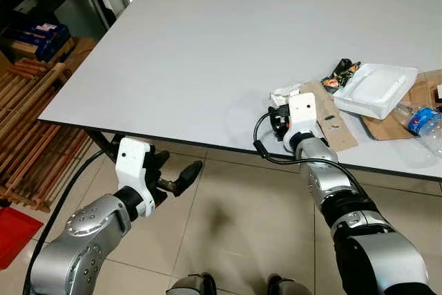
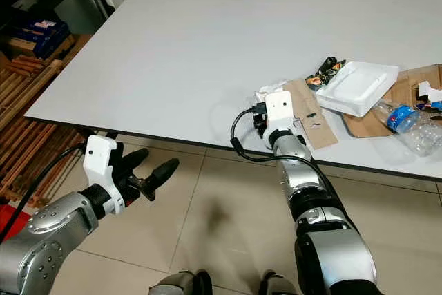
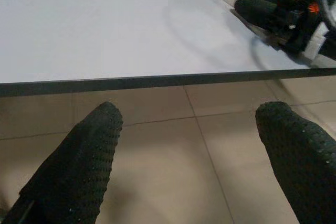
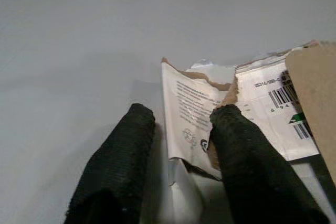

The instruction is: Picking trash to rubbish bin

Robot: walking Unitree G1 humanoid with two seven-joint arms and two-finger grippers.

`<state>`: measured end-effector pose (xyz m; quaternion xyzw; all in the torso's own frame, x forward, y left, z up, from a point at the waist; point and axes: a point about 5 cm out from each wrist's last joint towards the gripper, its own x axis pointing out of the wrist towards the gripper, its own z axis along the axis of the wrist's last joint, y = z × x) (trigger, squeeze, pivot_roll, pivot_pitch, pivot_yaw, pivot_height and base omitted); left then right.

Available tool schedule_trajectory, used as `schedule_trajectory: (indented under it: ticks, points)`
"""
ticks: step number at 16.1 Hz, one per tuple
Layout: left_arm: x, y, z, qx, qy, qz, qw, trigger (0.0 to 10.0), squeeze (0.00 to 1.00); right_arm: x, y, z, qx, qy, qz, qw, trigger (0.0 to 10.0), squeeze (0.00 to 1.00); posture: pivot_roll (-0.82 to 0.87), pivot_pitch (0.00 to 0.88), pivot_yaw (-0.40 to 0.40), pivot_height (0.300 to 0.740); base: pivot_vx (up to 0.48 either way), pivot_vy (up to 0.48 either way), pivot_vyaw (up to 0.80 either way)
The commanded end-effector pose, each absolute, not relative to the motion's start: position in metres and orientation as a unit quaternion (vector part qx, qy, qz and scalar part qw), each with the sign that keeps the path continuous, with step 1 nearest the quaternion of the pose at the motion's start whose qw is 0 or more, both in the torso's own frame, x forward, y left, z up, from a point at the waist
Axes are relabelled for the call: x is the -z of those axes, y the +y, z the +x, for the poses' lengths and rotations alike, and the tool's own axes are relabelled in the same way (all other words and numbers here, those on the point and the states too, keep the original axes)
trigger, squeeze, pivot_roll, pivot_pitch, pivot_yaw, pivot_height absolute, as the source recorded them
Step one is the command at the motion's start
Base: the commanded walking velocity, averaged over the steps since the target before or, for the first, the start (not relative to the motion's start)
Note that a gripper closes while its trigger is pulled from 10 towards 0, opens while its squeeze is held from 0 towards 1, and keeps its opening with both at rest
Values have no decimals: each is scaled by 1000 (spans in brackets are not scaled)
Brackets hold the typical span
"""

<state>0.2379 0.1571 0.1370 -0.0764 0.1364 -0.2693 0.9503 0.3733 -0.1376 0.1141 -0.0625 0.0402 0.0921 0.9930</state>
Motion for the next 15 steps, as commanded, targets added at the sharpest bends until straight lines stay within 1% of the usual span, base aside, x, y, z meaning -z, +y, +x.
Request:
schedule_trajectory:
  ticks: [1, 10, 15]
  points:
    - [-141, 154, 235, 289, 135, -76, 945, 10000, 0, -92, -137, 365, -98, 90, -59, 989, 0, 0, 111, 158, 129, 740, 0, 0, 0]
    - [-137, 143, 223, 339, 153, -82, 925, 10000, 0, -89, -136, 363, -101, 92, -61, 989, 0, 0, 113, 157, 130, 740, 0, 0, 0]
    - [-139, 141, 222, 349, 150, -82, 922, 10000, 0, -88, -134, 362, -102, 93, -59, 989, 0, 0, 111, 157, 133, 740, 0, 0, 0]
